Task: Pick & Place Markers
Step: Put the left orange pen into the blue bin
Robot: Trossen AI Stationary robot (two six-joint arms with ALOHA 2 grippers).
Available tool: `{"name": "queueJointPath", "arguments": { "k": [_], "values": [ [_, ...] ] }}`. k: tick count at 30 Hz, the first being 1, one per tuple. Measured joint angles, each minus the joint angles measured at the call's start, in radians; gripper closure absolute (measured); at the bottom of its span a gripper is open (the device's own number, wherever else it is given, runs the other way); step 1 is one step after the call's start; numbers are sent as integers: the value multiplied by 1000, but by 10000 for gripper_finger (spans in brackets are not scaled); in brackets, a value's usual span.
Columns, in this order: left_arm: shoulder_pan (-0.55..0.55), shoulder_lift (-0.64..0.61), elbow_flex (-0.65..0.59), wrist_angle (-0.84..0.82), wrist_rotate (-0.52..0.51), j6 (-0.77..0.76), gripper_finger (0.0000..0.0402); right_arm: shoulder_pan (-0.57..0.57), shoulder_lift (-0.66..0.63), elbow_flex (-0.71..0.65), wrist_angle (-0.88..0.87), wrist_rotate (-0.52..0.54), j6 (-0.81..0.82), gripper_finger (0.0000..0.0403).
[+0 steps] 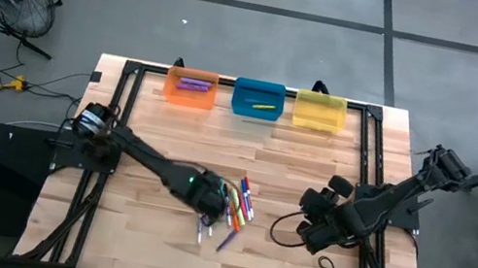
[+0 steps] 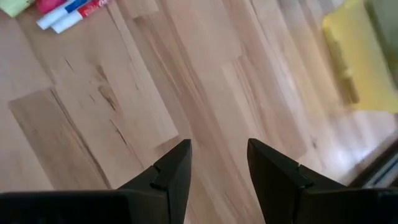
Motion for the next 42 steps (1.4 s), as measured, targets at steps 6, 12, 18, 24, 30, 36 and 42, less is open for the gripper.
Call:
{"name": "queueJointPath", "arguments": {
  "k": [6,12,18,24,30,36,42],
  "values": [
    [106,-15,82,0,-8,168,374,11,-164,-184,203,-66,46,258],
    [238,-16,192,4,-21,425,374,2,-301,-293,305,-78,43,257],
    [413,-16,248,10,-22,723,374,-75,-362,-342,361,-73,39,257],
    [591,-16,267,27,36,994,374,-202,-363,-343,433,-97,17,258],
    [728,-16,268,79,64,1213,374,-328,-363,-343,496,-126,21,257],
    [817,2,269,145,73,1391,374,-429,-363,-343,551,-153,38,257],
    [858,45,268,191,117,1519,373,-508,-362,-343,610,-160,38,258]
  ]
}}
